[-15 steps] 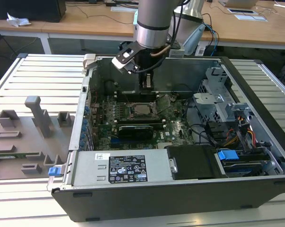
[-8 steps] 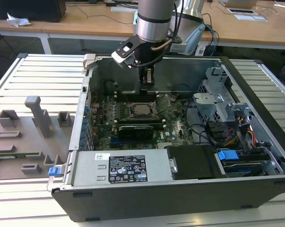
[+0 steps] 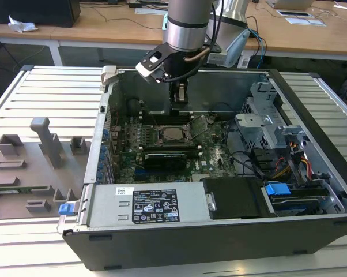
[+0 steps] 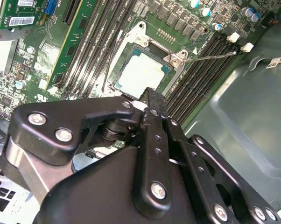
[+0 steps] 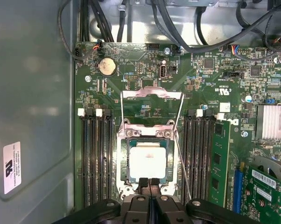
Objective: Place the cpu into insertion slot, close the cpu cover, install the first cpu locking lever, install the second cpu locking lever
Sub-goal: 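Close the cpu cover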
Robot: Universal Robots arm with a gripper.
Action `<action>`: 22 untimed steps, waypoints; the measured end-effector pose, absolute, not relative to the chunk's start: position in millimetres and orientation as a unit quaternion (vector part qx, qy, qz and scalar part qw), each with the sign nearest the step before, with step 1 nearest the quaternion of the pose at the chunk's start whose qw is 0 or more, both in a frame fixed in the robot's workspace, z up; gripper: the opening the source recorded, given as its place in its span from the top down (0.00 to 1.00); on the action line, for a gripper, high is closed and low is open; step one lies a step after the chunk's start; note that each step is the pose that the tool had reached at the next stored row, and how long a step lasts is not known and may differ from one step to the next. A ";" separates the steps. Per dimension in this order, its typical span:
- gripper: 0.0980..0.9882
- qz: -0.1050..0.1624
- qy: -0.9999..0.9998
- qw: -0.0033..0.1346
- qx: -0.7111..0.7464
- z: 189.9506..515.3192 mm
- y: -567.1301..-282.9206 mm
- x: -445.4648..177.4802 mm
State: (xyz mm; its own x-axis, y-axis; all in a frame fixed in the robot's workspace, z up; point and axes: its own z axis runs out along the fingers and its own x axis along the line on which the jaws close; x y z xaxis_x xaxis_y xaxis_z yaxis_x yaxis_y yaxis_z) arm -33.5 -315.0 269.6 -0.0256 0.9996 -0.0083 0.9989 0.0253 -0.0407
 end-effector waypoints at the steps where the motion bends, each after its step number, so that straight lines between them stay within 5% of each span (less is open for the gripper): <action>1: 0.99 0.017 -0.716 0.011 -0.698 269.6 -315.0 -33.5; 22: 0.99 0.018 -0.716 0.011 -0.698 269.6 -314.9 8.7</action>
State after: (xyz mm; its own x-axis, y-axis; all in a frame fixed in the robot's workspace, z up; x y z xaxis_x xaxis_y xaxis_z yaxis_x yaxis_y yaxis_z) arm 8.7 -314.9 269.6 -0.0257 0.9996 -0.0095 0.9988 0.0252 -0.0408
